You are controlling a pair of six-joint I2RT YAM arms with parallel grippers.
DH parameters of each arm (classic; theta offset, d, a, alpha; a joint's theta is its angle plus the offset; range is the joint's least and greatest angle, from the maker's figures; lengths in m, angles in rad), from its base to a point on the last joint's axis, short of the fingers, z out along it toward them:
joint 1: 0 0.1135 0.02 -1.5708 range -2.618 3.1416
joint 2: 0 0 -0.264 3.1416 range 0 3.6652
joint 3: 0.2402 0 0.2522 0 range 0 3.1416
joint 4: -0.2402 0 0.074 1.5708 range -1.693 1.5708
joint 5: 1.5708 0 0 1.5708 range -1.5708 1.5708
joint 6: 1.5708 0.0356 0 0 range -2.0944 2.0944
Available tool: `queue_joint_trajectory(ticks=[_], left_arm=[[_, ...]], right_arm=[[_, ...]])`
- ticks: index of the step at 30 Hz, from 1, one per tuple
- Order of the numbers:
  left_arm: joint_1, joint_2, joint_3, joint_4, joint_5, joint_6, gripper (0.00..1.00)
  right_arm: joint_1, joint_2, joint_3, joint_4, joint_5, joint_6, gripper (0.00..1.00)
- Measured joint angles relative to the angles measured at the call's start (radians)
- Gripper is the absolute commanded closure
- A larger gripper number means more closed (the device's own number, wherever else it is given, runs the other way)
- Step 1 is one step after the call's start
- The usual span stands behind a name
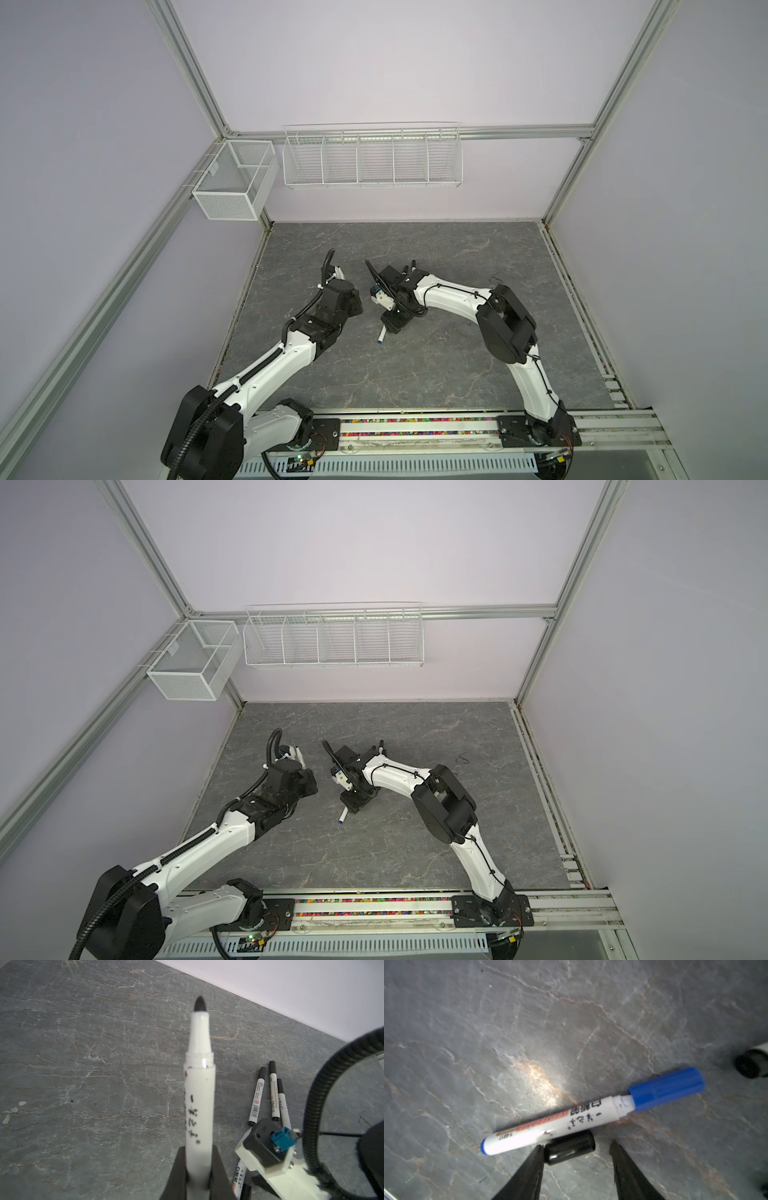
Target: Insert the pens into the pen caps
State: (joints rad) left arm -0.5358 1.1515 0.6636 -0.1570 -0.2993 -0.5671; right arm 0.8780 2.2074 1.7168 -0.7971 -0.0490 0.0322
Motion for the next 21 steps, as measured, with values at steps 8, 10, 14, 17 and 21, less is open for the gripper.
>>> queue_joint_trajectory(ticks=[8,10,14,17,21], left_arm=[[0.000,0.001,0.000,0.002,0.009,0.000,1.00],[0.000,0.003,0.000,0.002,0.012,0.000,1.00],[0.000,0.014,0.000,0.002,0.020,0.000,1.00],[0.000,0.018,0.000,0.002,0.029,0.000,1.00],[0.000,0.018,0.000,0.002,0.039,0.000,1.00]], right_arm=[[-0.001,-0.024,-0.044,0.013,0.088,0.006,0.45],[-0.006,-0.038,-0.067,0.015,0.098,0.012,0.45],[-0.025,-0.057,-0.095,0.021,0.099,0.012,0.45],[-0.030,-0.057,-0.095,0.025,0.084,0.011,0.45],[-0.030,-0.057,-0.093,0.028,0.062,0.007,0.46]])
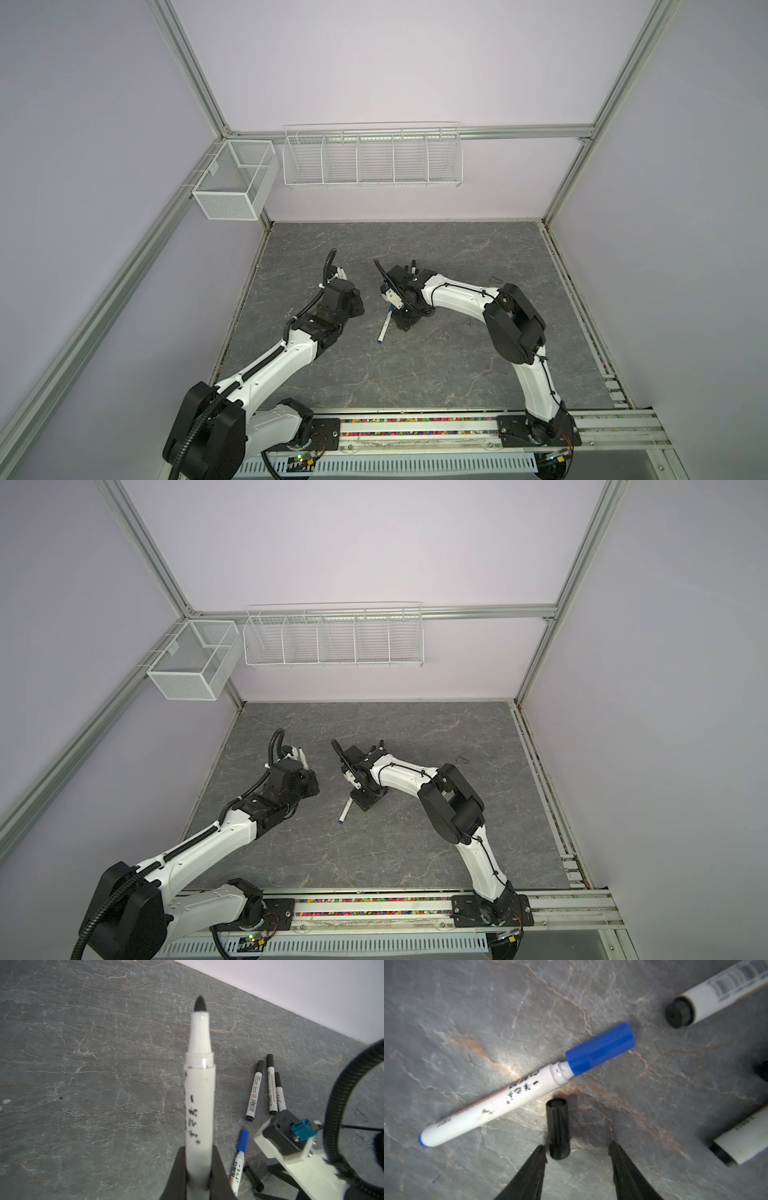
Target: Insert the pens into the pen caps
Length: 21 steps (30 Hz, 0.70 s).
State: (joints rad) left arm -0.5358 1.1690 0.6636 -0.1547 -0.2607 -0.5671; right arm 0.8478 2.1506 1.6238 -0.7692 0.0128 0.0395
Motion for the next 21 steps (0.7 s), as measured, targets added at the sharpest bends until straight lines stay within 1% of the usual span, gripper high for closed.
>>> queue_joint_trajectory(ticks=[8,16,19,21], left_arm=[[0.000,0.004,0.000,0.000,0.043,0.007,1.00],[0.000,0.008,0.000,0.002,0.086,0.022,1.00],[0.000,0.008,0.000,0.007,0.092,0.023,1.00],[0.000,0.008,0.000,0.011,0.101,0.024,1.00]], right_arm=[[0.004,0.004,0.042,0.000,-0.038,-0.009,0.52],[0.009,0.053,0.082,0.003,-0.047,-0.014,0.58],[0.012,0.058,0.085,0.004,-0.034,-0.018,0.64],[0.014,0.059,0.085,0.007,-0.021,-0.024,0.71]])
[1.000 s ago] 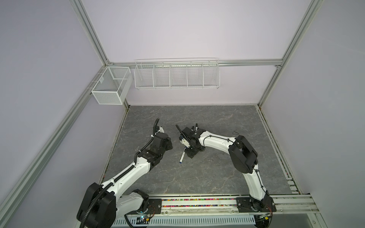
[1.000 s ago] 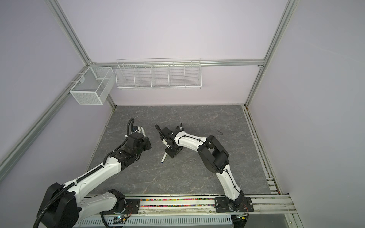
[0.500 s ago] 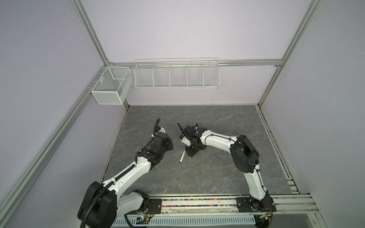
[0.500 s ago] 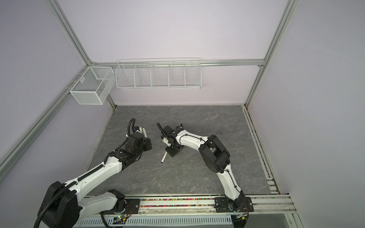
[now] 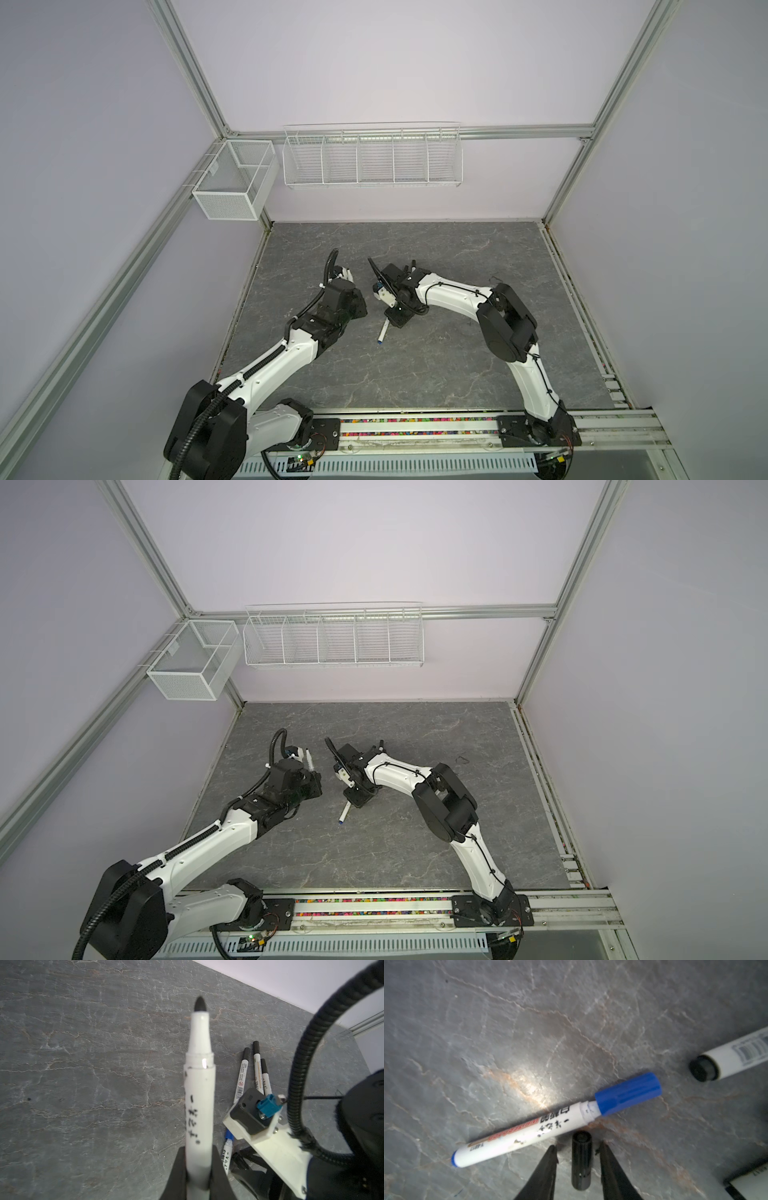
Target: Insert the pens into the pen caps
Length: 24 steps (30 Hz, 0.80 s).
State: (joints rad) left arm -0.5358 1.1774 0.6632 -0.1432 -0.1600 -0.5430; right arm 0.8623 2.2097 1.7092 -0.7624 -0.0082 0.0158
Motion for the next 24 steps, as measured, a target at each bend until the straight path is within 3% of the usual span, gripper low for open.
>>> queue_joint_trajectory(ticks=[5,11,18,24], left_arm=[[0.000,0.007,0.000,0.011,0.042,0.022,1.00],[0.000,0.038,0.000,0.041,0.164,0.069,1.00],[-0.023,0.097,0.000,0.097,0.339,0.116,1.00],[-0.099,0.136,0.011,0.109,0.407,0.161,1.00]], right_arm=[[-0.003,-0.011,-0.021,0.026,0.022,0.003,0.86],[-0.088,-0.136,-0.185,0.122,-0.047,0.076,0.89],[-0.283,-0.429,-0.366,0.376,-0.286,0.245,0.88],[-0.300,-0.457,-0.368,0.595,-0.474,0.375,0.87]])
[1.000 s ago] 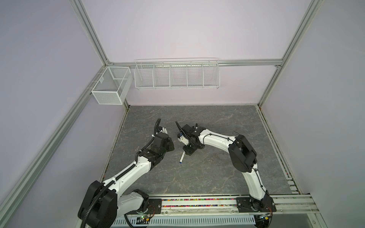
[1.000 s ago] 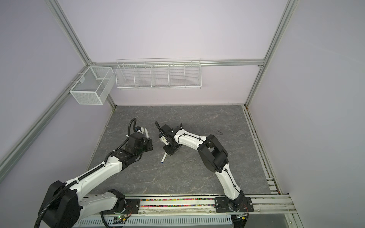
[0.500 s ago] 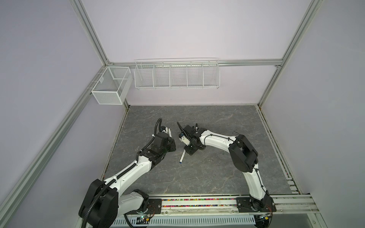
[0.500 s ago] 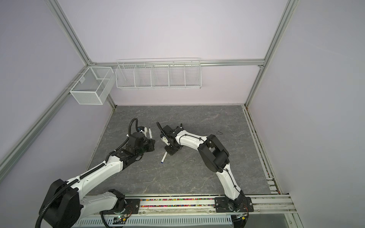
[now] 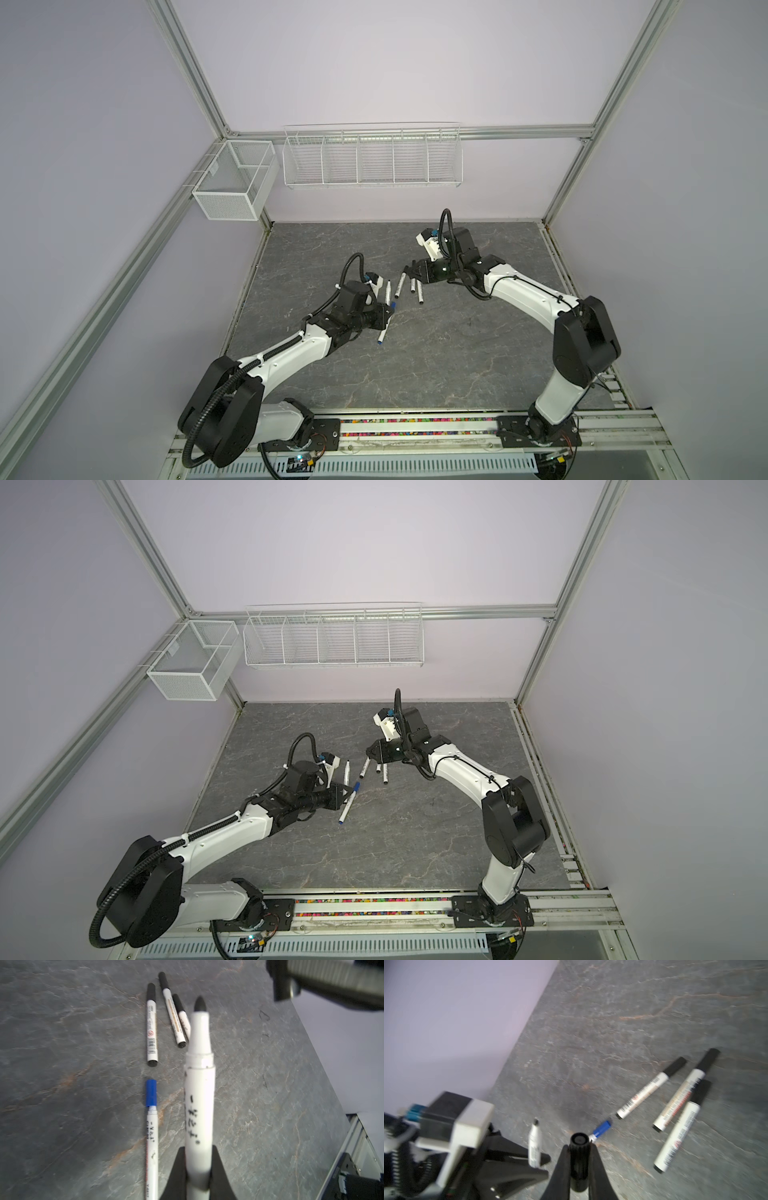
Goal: Insert the pens into the pen caps
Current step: 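Bring the black cap over the marker tip held upright by the left gripper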
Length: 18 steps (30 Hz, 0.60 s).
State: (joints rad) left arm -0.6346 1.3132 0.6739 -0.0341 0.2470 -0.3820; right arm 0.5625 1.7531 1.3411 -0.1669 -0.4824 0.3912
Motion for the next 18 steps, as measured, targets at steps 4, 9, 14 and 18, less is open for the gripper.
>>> queue_joint_trajectory(ticks=[4,9,14,18], left_arm=[[-0.014,0.012,0.011,-0.001,0.017,0.019,1.00],[-0.015,0.014,0.022,0.000,0.023,0.029,1.00],[-0.015,0.014,0.023,0.000,0.023,0.029,1.00],[-0.015,0.014,0.024,0.000,0.023,0.029,1.00]], right_arm=[[0.005,0.021,0.007,0.083,-0.070,0.065,0.88],[0.009,0.062,0.034,0.124,-0.117,0.103,0.87],[0.016,0.088,0.039,0.128,-0.140,0.111,0.87],[0.018,0.098,0.048,0.126,-0.148,0.110,0.87]])
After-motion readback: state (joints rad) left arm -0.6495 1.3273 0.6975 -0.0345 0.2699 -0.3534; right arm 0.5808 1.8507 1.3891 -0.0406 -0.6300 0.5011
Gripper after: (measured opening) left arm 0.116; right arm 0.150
